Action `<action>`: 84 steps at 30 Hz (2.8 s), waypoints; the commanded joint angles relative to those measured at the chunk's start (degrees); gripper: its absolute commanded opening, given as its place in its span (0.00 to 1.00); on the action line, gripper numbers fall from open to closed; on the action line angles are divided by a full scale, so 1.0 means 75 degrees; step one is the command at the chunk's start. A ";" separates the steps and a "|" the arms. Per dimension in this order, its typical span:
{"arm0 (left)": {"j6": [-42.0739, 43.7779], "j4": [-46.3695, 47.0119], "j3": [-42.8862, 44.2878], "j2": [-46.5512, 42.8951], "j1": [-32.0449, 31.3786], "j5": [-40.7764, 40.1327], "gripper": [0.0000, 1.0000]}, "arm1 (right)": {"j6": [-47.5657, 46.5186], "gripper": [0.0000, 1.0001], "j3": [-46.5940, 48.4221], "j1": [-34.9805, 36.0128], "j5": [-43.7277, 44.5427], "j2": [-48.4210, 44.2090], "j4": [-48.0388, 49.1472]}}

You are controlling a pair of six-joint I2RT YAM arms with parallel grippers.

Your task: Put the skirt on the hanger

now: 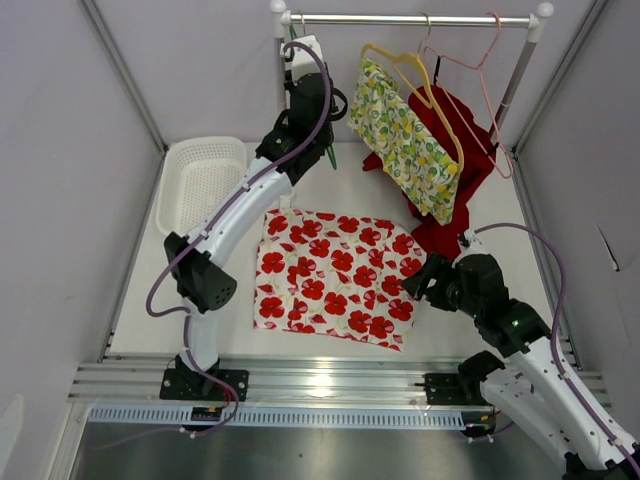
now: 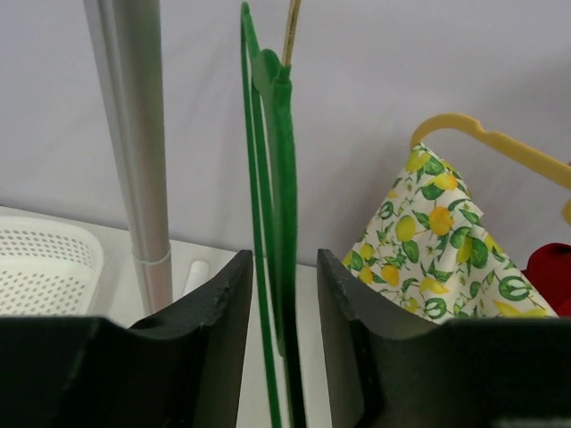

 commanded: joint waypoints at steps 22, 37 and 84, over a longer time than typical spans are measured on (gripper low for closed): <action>0.1490 0.1042 -0.0539 -0.1371 -0.0043 0.1645 0.00 | -0.0362 0.65 0.0271 -0.0307 -0.0357 -0.0112 0.0309; 0.2158 0.1925 -0.2051 -0.2428 0.0027 0.2653 0.00 | -0.0421 0.64 0.0118 -0.0412 -0.0439 -0.0276 0.0215; -0.3572 0.5662 -1.4544 -0.7692 -0.1754 1.0002 0.00 | 0.0584 0.56 0.0119 0.1614 0.0708 0.0006 -0.0992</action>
